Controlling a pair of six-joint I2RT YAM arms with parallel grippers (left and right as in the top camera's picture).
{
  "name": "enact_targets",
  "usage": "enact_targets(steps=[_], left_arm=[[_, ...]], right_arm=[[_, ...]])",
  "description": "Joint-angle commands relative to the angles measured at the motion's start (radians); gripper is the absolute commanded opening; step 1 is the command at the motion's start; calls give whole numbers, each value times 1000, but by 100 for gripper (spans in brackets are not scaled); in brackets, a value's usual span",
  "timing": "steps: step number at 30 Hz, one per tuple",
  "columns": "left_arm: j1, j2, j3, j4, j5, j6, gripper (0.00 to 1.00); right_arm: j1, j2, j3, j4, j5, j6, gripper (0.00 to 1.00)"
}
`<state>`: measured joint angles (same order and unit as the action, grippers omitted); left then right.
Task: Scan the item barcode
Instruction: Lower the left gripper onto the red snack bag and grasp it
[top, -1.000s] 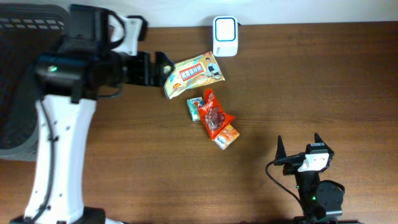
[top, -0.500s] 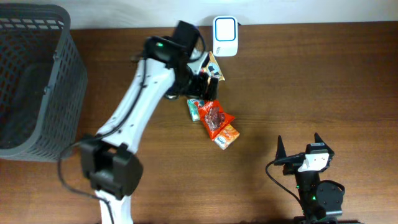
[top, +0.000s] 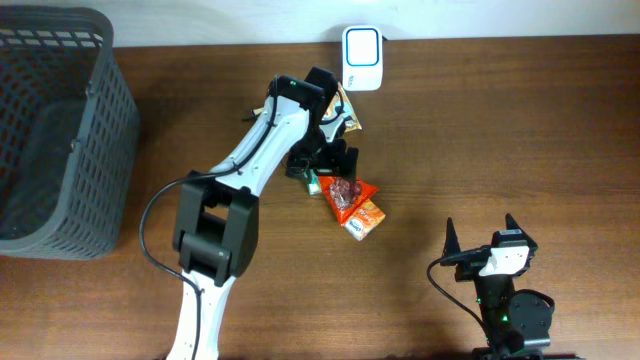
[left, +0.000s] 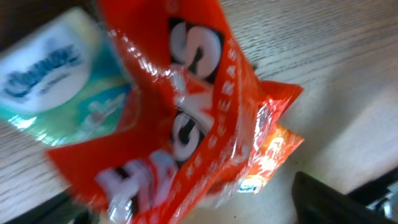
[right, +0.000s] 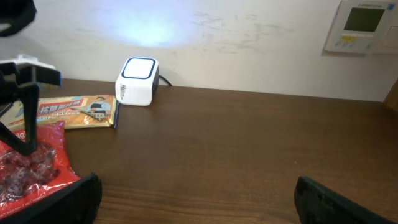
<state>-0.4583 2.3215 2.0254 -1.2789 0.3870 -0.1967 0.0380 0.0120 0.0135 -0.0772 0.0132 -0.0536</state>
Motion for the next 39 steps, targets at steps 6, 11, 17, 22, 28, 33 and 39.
enact_targets(steps=[6,11,17,22,28,33,39], left_arm=[[-5,31,5,19,68,101,28],[3,29,35,-11,37,101,0],[13,29,249,-166,-101,101,0],[10,29,407,-237,-201,100,35],[8,39,287,-217,-159,71,88],[-2,39,89,-82,-37,71,88],[-36,39,-68,80,38,71,86]], right_arm=[[-6,-6,-8,-4,5,1,98],[-6,-6,-8,-4,5,1,98],[-6,-6,-8,-4,5,1,98],[-6,-6,-8,-4,5,1,98],[-6,-6,-8,-4,5,1,98],[-6,-6,-8,-4,5,1,98],[-6,-6,-8,-4,5,1,98]])
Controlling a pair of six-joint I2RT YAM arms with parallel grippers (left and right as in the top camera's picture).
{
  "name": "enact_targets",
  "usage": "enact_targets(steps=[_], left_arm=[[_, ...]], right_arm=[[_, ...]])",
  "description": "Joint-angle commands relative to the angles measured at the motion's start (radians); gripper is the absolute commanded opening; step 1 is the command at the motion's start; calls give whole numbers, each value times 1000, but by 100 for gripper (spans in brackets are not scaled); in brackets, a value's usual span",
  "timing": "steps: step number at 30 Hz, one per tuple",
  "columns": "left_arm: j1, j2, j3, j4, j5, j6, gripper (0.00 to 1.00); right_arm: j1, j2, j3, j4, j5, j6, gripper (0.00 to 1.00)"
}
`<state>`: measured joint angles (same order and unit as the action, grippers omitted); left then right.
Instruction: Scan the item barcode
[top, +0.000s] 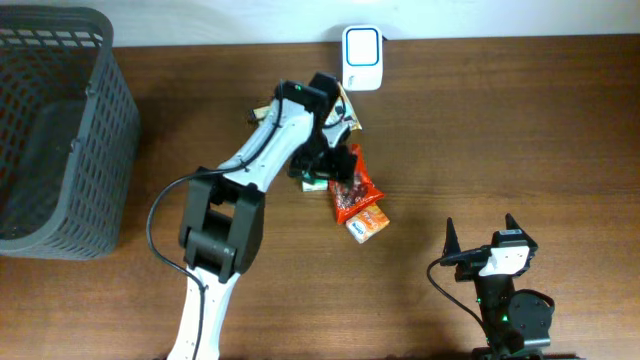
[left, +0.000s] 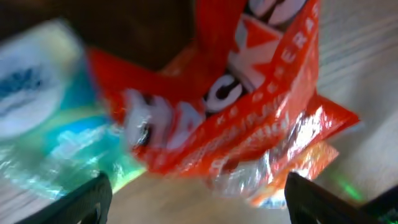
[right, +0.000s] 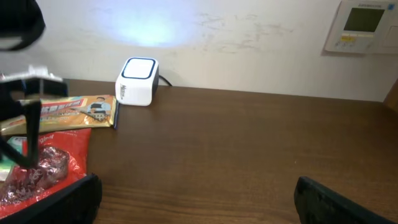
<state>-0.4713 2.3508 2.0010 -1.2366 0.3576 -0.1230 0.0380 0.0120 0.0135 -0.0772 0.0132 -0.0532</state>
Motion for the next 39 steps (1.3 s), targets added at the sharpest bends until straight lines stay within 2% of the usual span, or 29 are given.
enact_targets(steps=[1,5,10,16,19,20,22,24,28,35,39], left_arm=[[-30,10,-51,49,69,-3,85],[-45,10,-51,82,69,-3,75],[-52,10,-57,180,64,-3,68],[-58,12,-95,294,16,-3,67],[-65,13,-105,289,16,-3,39],[-64,13,-105,286,16,-3,38],[-64,13,-105,278,16,-3,24],[-64,13,-104,261,13,-3,0],[-46,11,-19,163,-12,-3,0],[-35,11,353,-154,-422,-3,0],[-52,11,402,-180,-565,-3,0]], right_arm=[[-6,-6,-8,-4,5,1,98],[-6,-6,-8,-4,5,1,98],[-6,-6,-8,-4,5,1,99],[-6,-6,-8,-4,5,1,98],[-6,-6,-8,-4,5,1,98],[-6,-6,-8,-4,5,1,98],[-6,-6,-8,-4,5,1,98],[-6,-6,-8,-4,5,1,98],[-6,-6,-8,-4,5,1,98],[-6,-6,-8,-4,5,1,98],[-6,-6,-8,-4,5,1,98]])
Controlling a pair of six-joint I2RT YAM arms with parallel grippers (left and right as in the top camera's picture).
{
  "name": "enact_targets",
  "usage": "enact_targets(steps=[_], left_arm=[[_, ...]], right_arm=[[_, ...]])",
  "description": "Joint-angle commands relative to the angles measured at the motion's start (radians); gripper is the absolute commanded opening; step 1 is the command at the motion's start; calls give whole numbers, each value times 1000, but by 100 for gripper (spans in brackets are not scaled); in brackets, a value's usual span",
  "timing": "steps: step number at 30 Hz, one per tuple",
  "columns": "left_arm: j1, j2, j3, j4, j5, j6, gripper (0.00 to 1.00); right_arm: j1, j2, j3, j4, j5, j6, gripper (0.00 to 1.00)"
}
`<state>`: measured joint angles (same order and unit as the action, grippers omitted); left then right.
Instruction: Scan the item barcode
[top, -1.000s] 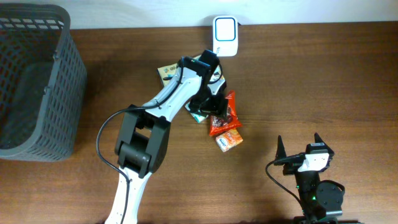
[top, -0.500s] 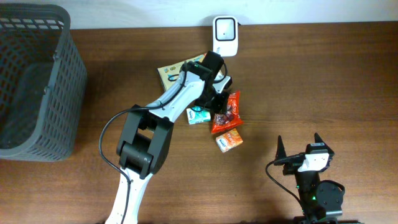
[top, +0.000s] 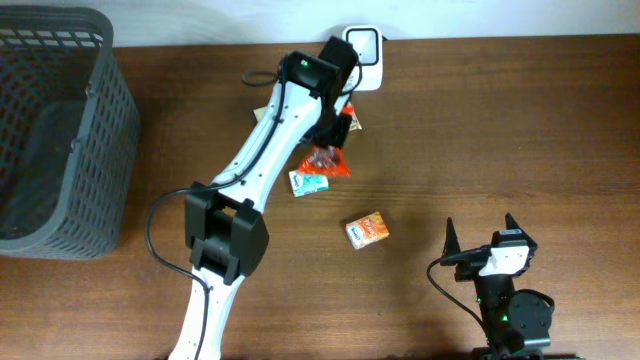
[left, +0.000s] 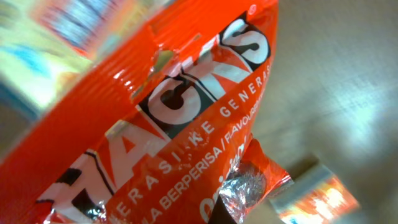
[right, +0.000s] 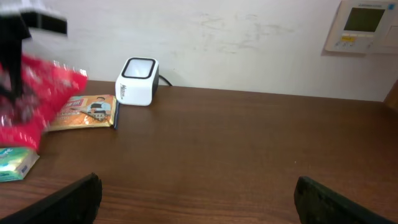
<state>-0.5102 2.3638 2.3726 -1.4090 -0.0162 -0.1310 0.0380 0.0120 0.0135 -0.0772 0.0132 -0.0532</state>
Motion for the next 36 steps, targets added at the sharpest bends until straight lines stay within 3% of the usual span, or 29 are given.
enact_targets(steps=[1,11,18,21,22,23,26,28,32,36], left_arm=[[-20,-2,31,-6,-227,5,0],[-119,42,29,42,-559,-40,0],[-177,189,29,15,-609,-49,0],[-219,212,29,-6,-588,-132,2],[-236,214,29,-6,-552,-131,11],[-250,214,29,-6,-519,-131,28],[-294,214,29,2,-443,-130,40],[-316,214,30,2,-410,-130,35],[-323,213,67,-29,-305,-130,15],[-261,213,239,-132,-177,-130,11]], right_arm=[[-6,-6,-8,-4,5,1,98],[-6,-6,-8,-4,5,1,98],[-6,-6,-8,-4,5,1,98],[-6,-6,-8,-4,5,1,98],[-6,-6,-8,-4,5,1,98],[-6,-6,-8,-4,5,1,98],[-6,-6,-8,-4,5,1,98],[-6,-6,-8,-4,5,1,98],[-6,-6,-8,-4,5,1,98],[-6,-6,-8,-4,5,1,98]])
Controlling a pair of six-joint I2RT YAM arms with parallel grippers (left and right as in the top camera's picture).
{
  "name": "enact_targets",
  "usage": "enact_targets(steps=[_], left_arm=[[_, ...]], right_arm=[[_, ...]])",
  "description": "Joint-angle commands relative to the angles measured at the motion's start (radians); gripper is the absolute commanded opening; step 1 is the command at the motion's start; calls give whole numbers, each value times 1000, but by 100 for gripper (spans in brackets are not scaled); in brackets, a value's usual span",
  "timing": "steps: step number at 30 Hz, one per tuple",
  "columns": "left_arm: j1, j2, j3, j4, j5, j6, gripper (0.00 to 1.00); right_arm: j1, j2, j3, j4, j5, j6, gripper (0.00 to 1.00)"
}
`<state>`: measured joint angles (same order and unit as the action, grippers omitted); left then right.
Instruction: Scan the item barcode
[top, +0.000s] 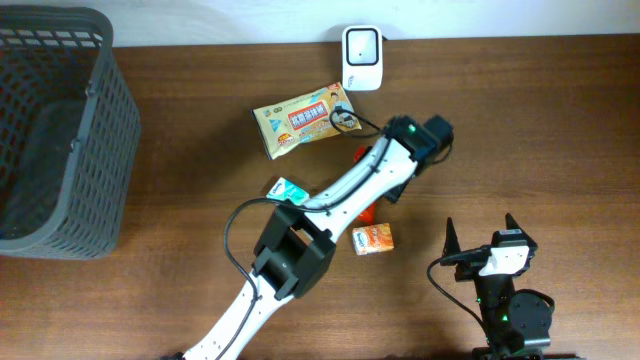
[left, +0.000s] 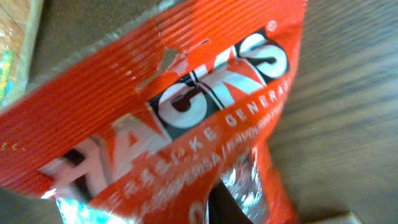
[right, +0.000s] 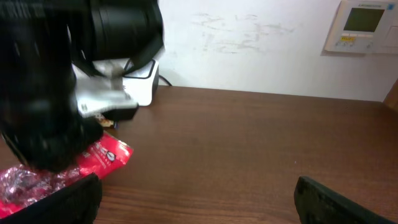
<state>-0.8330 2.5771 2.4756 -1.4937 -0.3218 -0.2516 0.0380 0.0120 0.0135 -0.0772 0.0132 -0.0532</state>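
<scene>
A red Hacks candy bag (left: 186, 106) fills the left wrist view, pinched in my left gripper (top: 392, 185), which is shut on it. From overhead the bag (top: 367, 212) shows only as red bits under the arm, at mid table. In the right wrist view the bag (right: 99, 155) lies low by the table beneath the black wrist. The white barcode scanner (top: 361, 45) stands at the back edge, well apart from the bag. My right gripper (top: 480, 225) rests open near the front right, its fingers (right: 317, 199) wide apart over bare wood.
A yellow snack packet (top: 303, 118) lies in front of the scanner. A teal tissue pack (top: 285, 188) and a small orange box (top: 371, 238) lie beside the left arm. A dark mesh basket (top: 60, 130) stands at the far left.
My left gripper, with the red bag, was up by the scanner; now it is farther right and nearer the front, at mid table. The yellow packet is now uncovered. The right arm has not moved.
My left gripper was down among the items below the scanner, at the red bag beside the tissue pack and orange box. Then it had the bag and shifted it. Later it held the bag right by the scanner. Now the bag is at mid table.
</scene>
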Motion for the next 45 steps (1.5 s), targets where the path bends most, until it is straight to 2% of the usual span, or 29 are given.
enact_targets(steps=[1,5,7,11,13,14,15,16,17,20,21,24,26,28,30,31,36,41,45], left_arm=[[77,0,179,-71,128,-10,14],[165,0,339,-161,141,-9,23],[213,0,353,-195,230,-8,29],[267,4,327,-195,492,127,37],[284,9,320,-195,508,151,35],[297,9,320,-195,499,166,27],[307,9,320,-195,493,166,25],[317,8,320,-195,491,166,26],[328,5,320,-195,491,166,32],[375,-11,320,-195,520,164,36],[385,-20,320,-195,520,164,40],[415,-76,320,-195,520,164,62],[422,-111,320,-195,508,164,69],[423,-151,307,-195,496,164,82],[423,-211,252,-195,462,164,96],[423,-256,196,-195,428,164,99],[423,-469,-158,-195,385,151,99],[423,-532,-420,-180,394,133,99],[428,-532,-635,-1,507,135,99]], right_arm=[[-6,-6,-8,-4,5,1,98],[-6,-6,-8,-4,5,1,98],[-6,-6,-8,-4,5,1,98],[-6,-6,-8,-4,5,1,98],[-6,-6,-8,-4,5,1,98],[-6,-6,-8,-4,5,1,98],[-6,-6,-8,-4,5,1,98],[-6,-6,-8,-4,5,1,98],[-6,-6,-8,-4,5,1,98],[-6,-6,-8,-4,5,1,98],[-6,-6,-8,-4,5,1,98],[-6,-6,-8,-4,5,1,98],[-6,-6,-8,-4,5,1,98],[-6,-6,-8,-4,5,1,98],[-6,-6,-8,-4,5,1,98],[-6,-6,-8,-4,5,1,98],[-6,-6,-8,-4,5,1,98],[-6,-6,-8,-4,5,1,98],[-6,-6,-8,-4,5,1,98]])
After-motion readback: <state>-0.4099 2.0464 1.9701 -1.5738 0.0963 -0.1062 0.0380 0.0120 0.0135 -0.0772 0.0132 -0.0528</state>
